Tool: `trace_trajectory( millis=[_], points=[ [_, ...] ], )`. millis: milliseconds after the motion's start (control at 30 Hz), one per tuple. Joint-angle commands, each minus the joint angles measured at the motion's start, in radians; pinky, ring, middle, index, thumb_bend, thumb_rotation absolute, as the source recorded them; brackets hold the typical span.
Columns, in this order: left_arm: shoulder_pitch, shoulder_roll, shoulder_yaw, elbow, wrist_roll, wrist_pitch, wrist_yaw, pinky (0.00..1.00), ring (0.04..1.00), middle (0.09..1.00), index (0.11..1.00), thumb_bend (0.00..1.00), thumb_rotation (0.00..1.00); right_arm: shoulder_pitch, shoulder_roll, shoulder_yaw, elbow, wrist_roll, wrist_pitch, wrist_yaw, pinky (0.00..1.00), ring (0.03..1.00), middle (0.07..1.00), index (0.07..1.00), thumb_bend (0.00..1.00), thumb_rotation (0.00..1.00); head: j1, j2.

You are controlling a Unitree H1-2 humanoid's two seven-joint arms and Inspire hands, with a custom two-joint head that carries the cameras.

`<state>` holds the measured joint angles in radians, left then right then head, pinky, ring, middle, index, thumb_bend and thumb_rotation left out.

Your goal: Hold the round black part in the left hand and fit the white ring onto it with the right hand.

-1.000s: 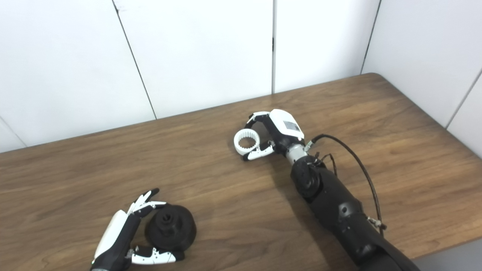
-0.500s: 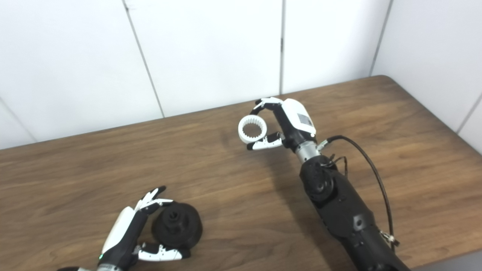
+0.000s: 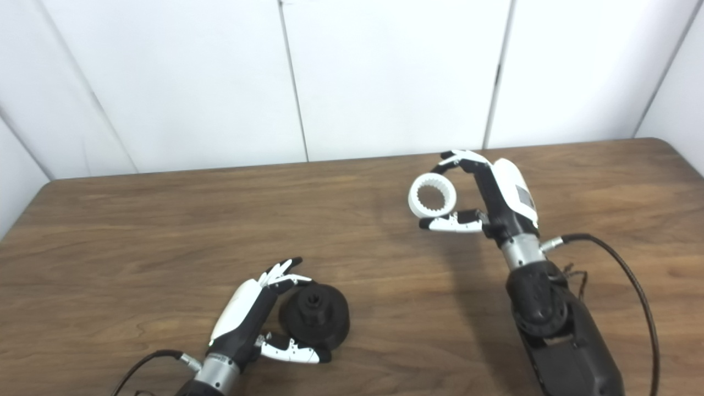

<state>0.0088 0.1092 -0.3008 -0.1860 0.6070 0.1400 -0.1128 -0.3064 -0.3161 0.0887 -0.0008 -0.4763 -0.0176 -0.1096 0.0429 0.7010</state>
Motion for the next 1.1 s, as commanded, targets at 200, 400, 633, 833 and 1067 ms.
trace_trajectory(
  millis=[200,400,633,833,1067],
  points=[
    [-0.019,-0.005,-0.011,0.018,0.002,0.002,-0.002,1.0,1.0,0.979,0.602,0.91,0.21,0.004,0.024,0.0,-0.178,0.029,-0.014,0.048,0.81,0.87,0.795,0.482,0.52,0.14,0.005,0.004],
    [-0.021,-0.004,-0.012,0.018,0.008,0.009,-0.005,1.0,1.0,0.981,0.605,0.9,0.22,0.038,0.056,0.015,-0.281,0.02,0.008,0.09,0.79,0.869,0.785,0.482,0.52,0.14,0.007,0.005],
    [-0.021,-0.005,-0.014,0.013,0.011,0.014,-0.006,1.0,1.0,0.978,0.606,0.91,0.22,0.077,0.096,0.034,-0.362,0.01,0.036,0.136,0.8,0.879,0.787,0.482,0.52,0.14,0.006,0.008],
    [-0.023,-0.008,-0.018,0.015,0.015,0.009,-0.002,1.0,1.0,0.977,0.604,0.91,0.22,0.112,0.127,0.064,-0.398,0.002,0.046,0.172,0.79,0.875,0.79,0.482,0.52,0.14,0.014,0.015],
    [-0.024,-0.013,-0.02,0.014,0.014,0.012,-0.001,1.0,1.0,0.978,0.606,0.9,0.22,0.153,0.162,0.106,-0.406,-0.011,0.04,0.201,0.78,0.87,0.795,0.482,0.52,0.14,0.026,0.019]
  ],
)
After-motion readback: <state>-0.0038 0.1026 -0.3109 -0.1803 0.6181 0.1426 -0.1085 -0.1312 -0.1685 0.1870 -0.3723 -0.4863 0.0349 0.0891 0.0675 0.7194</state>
